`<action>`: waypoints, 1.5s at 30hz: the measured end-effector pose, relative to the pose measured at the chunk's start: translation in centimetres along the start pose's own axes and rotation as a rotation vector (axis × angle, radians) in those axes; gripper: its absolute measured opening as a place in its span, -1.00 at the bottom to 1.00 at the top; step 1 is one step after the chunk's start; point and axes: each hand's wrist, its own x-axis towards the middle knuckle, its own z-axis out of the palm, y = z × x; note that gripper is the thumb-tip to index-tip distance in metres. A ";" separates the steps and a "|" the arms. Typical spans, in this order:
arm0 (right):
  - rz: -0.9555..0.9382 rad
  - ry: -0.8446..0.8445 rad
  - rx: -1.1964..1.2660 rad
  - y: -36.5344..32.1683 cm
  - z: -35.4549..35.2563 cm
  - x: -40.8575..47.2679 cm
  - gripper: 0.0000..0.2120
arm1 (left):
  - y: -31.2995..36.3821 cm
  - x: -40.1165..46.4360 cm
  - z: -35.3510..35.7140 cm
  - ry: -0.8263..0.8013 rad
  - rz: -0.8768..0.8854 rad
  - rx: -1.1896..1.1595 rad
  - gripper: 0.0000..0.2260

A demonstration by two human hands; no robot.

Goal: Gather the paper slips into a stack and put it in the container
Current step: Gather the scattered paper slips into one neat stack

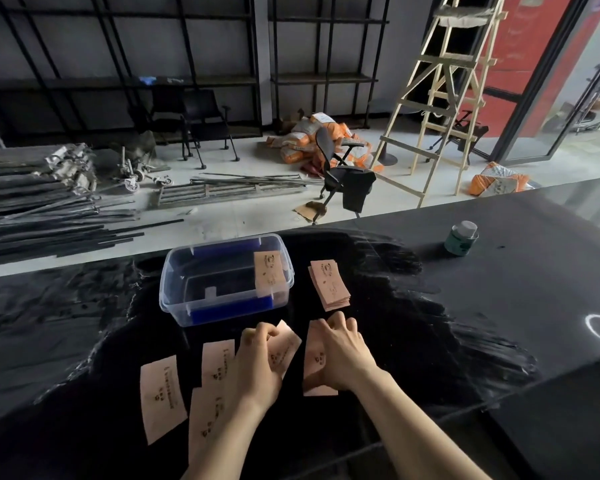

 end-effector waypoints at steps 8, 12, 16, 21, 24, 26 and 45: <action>0.063 0.156 0.544 0.4 -0.5 0.9 -0.34 | -0.6 0.8 0.5 0.074 -0.092 -0.380 -0.64; 0.179 0.253 0.998 0.2 -1.3 0.7 -0.46 | -0.5 1.5 -0.1 0.015 -0.212 -0.617 -0.65; 0.220 0.298 1.199 -0.7 -1.0 0.7 -0.52 | 0.4 1.7 -0.8 0.009 -0.260 -0.826 -0.81; 0.212 0.324 1.122 -2.1 0.5 1.1 -0.45 | 0.9 1.0 -1.0 0.067 -0.164 -0.746 -0.65; 0.210 0.153 1.250 -2.8 1.0 1.0 -0.54 | 0.2 1.1 -1.3 0.112 -0.231 -0.816 -0.67; 0.169 0.066 1.272 -3.4 1.2 1.1 -0.72 | -0.4 1.2 -1.5 0.125 -0.219 -0.778 -0.68; 0.117 -0.211 1.090 -6.3 2.7 3.3 -0.70 | -8.3 -0.3 -9.3 -0.486 -0.049 0.466 -0.24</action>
